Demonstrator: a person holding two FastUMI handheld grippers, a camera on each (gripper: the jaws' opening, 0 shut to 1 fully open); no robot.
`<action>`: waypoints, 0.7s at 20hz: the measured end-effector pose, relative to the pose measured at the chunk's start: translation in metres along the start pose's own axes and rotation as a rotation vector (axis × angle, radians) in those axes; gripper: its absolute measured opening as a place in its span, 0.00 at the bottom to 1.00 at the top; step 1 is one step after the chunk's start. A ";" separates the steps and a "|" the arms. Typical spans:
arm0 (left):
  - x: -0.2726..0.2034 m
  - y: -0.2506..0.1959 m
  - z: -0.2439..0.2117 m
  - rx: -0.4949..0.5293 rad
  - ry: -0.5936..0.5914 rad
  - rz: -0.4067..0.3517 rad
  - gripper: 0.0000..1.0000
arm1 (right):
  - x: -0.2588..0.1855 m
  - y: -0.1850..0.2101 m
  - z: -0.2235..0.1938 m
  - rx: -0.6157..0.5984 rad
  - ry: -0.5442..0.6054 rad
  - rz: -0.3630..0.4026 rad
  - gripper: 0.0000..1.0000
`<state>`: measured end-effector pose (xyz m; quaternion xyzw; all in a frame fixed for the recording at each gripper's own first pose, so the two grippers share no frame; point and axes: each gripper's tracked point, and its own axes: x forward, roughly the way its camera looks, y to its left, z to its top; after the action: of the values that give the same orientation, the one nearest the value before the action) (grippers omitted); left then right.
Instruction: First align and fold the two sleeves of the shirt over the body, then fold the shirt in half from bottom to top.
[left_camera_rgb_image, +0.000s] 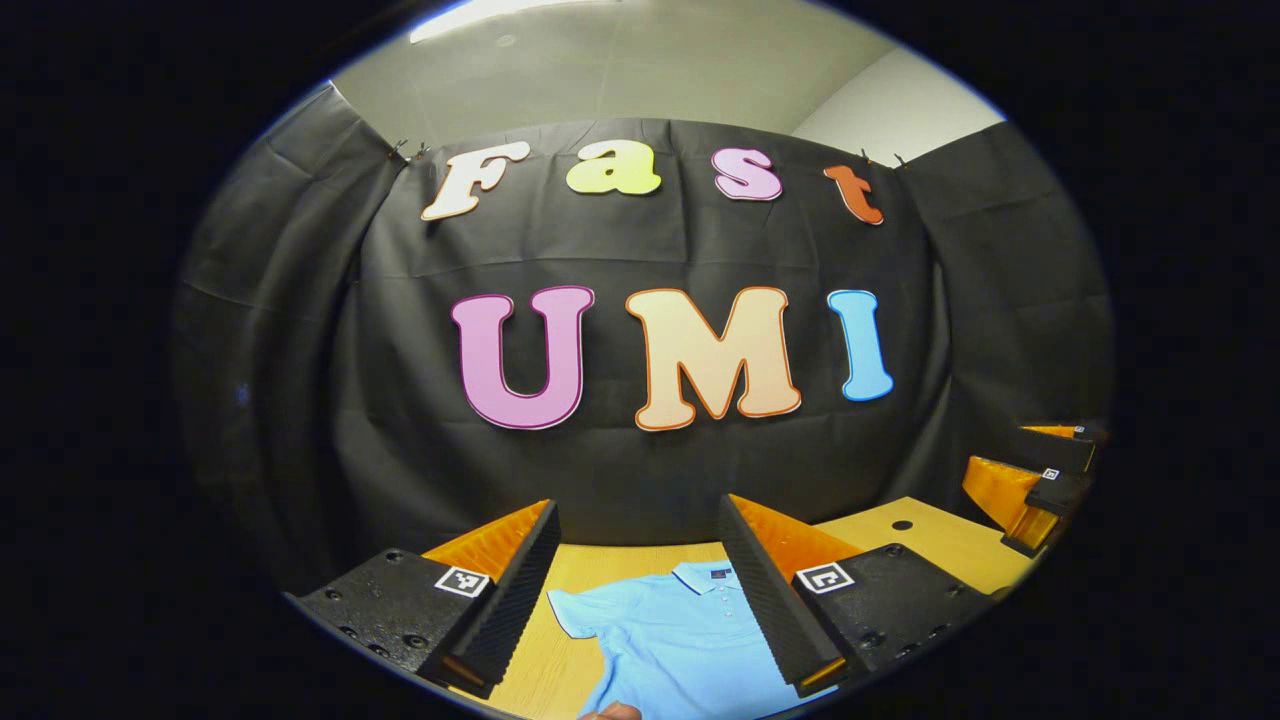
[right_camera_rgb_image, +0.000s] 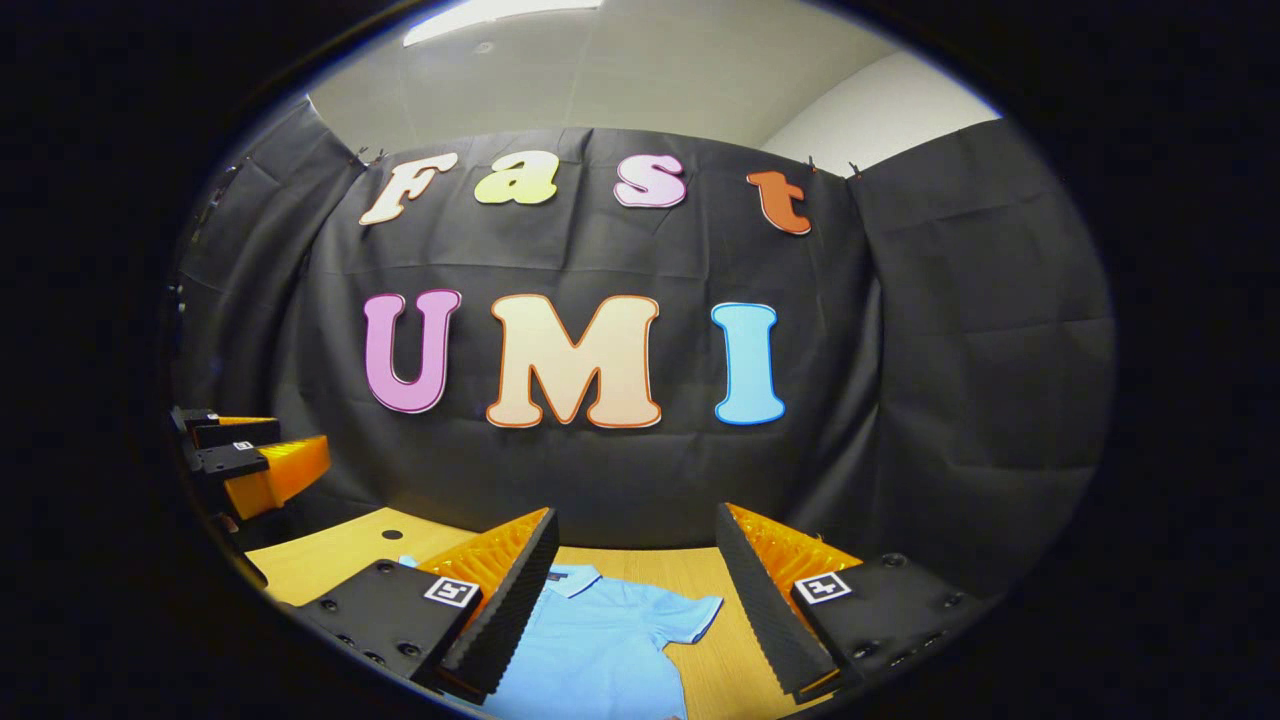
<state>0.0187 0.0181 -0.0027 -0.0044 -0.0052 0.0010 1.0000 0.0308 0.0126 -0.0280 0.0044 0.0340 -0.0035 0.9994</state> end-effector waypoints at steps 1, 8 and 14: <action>0.002 0.001 -0.002 0.001 0.005 0.000 0.95 | 0.007 -0.002 -0.003 -0.006 0.004 -0.004 0.98; 0.014 0.005 -0.010 0.008 0.016 -0.013 0.95 | 0.065 -0.022 -0.031 -0.035 0.038 -0.066 1.00; 0.027 0.010 -0.013 0.017 0.017 -0.019 0.95 | 0.124 -0.043 -0.096 -0.039 0.182 -0.103 0.96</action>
<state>0.0462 0.0278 -0.0153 0.0041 0.0035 -0.0086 0.9999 0.1477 -0.0304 -0.1328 -0.0167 0.1250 -0.0539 0.9906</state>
